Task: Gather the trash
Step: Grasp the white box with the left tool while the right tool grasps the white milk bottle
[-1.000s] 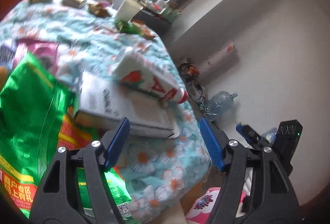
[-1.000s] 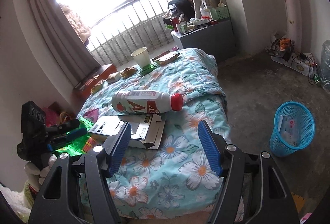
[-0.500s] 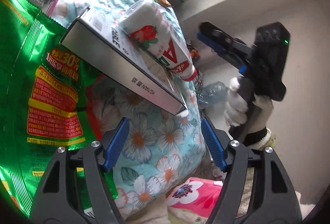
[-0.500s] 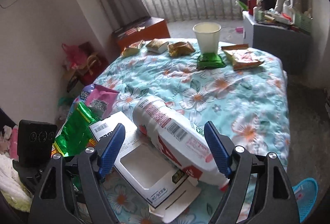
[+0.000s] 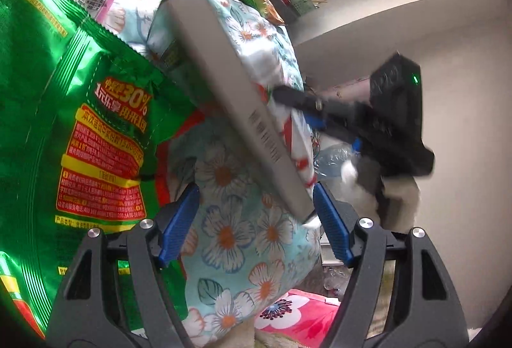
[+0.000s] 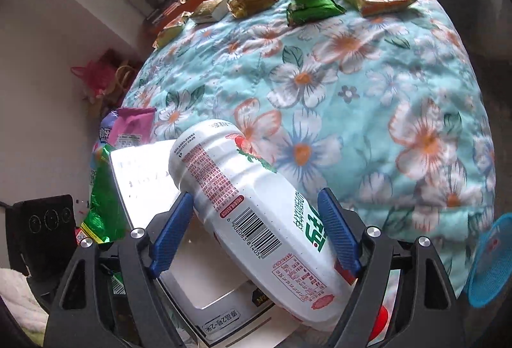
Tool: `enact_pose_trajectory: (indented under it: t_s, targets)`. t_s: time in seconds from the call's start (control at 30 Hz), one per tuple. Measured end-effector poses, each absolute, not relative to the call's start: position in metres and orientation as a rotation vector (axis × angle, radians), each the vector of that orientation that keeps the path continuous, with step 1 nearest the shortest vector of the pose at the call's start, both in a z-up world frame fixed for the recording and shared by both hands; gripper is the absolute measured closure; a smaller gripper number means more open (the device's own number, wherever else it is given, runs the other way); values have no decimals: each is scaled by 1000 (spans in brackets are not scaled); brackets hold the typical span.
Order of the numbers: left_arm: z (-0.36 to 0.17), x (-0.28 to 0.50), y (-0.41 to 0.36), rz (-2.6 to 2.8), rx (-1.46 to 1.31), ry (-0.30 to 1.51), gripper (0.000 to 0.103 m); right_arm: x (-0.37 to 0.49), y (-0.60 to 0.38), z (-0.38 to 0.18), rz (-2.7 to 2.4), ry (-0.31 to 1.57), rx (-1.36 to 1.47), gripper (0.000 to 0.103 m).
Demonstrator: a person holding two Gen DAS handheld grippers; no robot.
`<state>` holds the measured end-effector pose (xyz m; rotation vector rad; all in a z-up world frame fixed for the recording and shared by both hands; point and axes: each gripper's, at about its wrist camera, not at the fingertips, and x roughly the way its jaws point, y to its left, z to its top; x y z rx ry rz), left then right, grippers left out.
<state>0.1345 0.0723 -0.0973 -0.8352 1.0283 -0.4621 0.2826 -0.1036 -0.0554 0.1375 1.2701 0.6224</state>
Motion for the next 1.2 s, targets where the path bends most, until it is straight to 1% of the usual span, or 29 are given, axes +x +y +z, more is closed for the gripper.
enact_pose_trajectory:
  t_s: [0.07, 0.13, 0.23, 0.3, 0.47, 0.5, 0.53, 0.6, 0.63, 0.67, 0.7, 0.77, 0.8, 0.93, 1.1, 1.2]
  targets:
    - [-99, 135, 71, -449, -839, 1042, 34, 267, -111, -57, 571, 1273, 197, 25]
    - [-99, 135, 69, -450, -850, 1050, 35, 254, -125, -61, 529, 1289, 340, 25]
    - [-93, 134, 66, -453, -840, 1043, 35, 235, -138, -70, 513, 1309, 512, 31]
    - [-90, 133, 65, -446, -830, 1040, 35, 222, -140, -76, 508, 1307, 572, 35]
    - [-81, 128, 66, -318, -731, 1047, 36, 189, -144, -91, 527, 1305, 682, 39]
    - [-80, 128, 66, -300, -714, 1049, 38, 185, -144, -93, 531, 1297, 688, 39]
    - [-79, 130, 66, -269, -694, 1056, 43, 184, -144, -94, 539, 1296, 687, 39]
    - [-77, 132, 67, -242, -687, 1061, 46, 183, -142, -92, 552, 1290, 669, 39]
    - [-76, 136, 69, -222, -673, 1063, 56, 183, -137, -91, 563, 1290, 636, 39]
    - [-75, 140, 70, -204, -660, 1065, 61, 184, -135, -87, 568, 1288, 607, 39]
    - [-74, 141, 70, -199, -652, 1059, 69, 184, -131, -86, 574, 1287, 574, 38]
    - [-70, 141, 72, -188, -624, 1053, 71, 182, -127, -81, 586, 1273, 502, 39]
    - [-68, 142, 71, -185, -610, 1050, 72, 181, -127, -79, 582, 1259, 481, 41]
    - [-56, 133, 58, -197, -462, 1027, 78, 171, -140, -69, 531, 1208, 456, 42]
    - [-40, 122, 19, -242, -179, 981, 78, 164, -189, -61, 399, 1162, 481, 42]
    - [-37, 120, 4, -234, -92, 953, 77, 164, -200, -64, 388, 1171, 516, 42]
